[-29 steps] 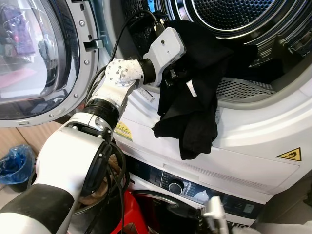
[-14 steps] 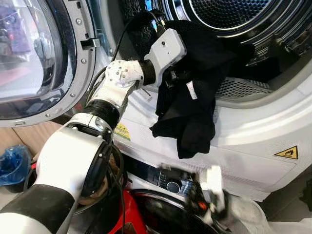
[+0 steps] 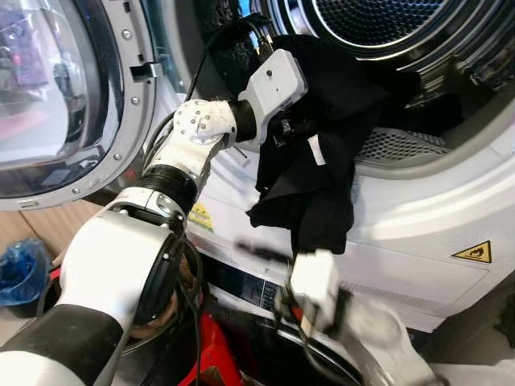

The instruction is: Clothes washing

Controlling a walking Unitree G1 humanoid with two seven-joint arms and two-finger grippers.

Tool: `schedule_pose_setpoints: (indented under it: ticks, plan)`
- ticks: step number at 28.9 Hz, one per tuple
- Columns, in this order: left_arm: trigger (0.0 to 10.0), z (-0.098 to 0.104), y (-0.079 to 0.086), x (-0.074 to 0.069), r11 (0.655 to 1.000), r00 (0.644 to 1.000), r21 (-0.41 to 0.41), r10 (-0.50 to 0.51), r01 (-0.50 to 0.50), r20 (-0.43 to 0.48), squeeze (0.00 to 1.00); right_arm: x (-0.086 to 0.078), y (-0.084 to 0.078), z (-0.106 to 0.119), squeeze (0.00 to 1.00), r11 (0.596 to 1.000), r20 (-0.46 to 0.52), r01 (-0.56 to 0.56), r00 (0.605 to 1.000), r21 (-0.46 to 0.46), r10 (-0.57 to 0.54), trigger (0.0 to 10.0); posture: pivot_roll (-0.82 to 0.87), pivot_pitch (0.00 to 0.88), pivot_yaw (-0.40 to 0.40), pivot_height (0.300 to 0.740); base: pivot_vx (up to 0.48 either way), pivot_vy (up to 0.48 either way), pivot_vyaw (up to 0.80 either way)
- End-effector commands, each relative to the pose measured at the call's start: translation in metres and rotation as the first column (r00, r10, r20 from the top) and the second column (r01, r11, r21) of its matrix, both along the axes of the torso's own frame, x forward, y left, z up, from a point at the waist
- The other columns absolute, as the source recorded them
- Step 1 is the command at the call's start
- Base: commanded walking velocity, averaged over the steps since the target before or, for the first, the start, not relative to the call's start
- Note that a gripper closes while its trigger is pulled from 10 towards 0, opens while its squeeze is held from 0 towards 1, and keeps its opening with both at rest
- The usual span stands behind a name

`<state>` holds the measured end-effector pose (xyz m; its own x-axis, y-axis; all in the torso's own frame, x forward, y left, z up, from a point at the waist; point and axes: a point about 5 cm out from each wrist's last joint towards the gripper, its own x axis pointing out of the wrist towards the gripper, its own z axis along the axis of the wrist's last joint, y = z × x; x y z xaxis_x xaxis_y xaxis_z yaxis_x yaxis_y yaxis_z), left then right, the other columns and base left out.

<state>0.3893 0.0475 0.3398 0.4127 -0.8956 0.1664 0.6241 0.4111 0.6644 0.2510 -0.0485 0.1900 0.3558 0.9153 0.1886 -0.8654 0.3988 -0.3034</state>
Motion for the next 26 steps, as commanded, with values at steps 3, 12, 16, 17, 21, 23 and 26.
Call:
schedule_pose_setpoints:
  ticks: [3,12,16,17,21,23,26]
  plan:
    - [10.0,0.001,0.002,0.0,1.0,1.0,0.004,-0.006,0.006,0.002,0.0,0.007,0.004,0.004,0.0,0.997,0.011,0.063,0.998,0.034,-0.063,10.0,-0.05,0.006,0.045,0.74,0.0,0.0,0.0]
    - [10.0,0.002,0.002,-0.001,1.0,1.0,0.0,-0.017,0.017,0.0,0.0,0.013,0.009,0.011,0.0,0.99,0.119,0.143,0.983,-0.015,-0.14,10.0,-0.06,0.012,0.044,0.74,0.0,0.0,0.0]
    - [10.0,0.004,0.002,-0.001,1.0,1.0,-0.004,-0.02,0.02,0.006,0.0,0.027,0.006,0.01,0.0,0.97,0.151,0.235,0.963,-0.059,-0.224,10.0,-0.05,0.009,0.041,0.74,0.0,0.0,0.0]
    - [10.0,0.004,0.002,-0.001,1.0,1.0,-0.005,-0.023,0.023,0.007,0.0,0.032,0.005,0.009,0.0,0.957,0.189,0.274,0.949,-0.093,-0.253,10.0,-0.05,0.01,0.042,0.74,0.0,0.0,0.0]
    - [10.0,0.005,0.001,-0.002,1.0,1.0,-0.004,-0.029,0.029,0.007,0.0,0.039,0.004,0.011,0.0,0.942,0.237,0.316,0.929,-0.111,-0.284,10.0,-0.05,0.01,0.039,0.74,0.0,0.0,0.0]
    - [10.0,0.004,0.001,-0.002,0.999,0.999,-0.005,-0.032,0.032,0.007,0.0,0.04,0.005,0.014,0.0,0.941,0.262,0.317,0.924,-0.118,-0.279,10.0,-0.05,0.011,0.038,0.74,0.0,0.0,0.0]
    - [10.0,0.005,0.001,-0.002,0.999,0.999,-0.006,-0.037,0.037,0.007,0.0,0.049,0.004,0.019,0.0,0.923,0.312,0.361,0.899,-0.13,-0.307,10.0,-0.05,0.01,0.037,0.74,0.0,0.0,0.0]
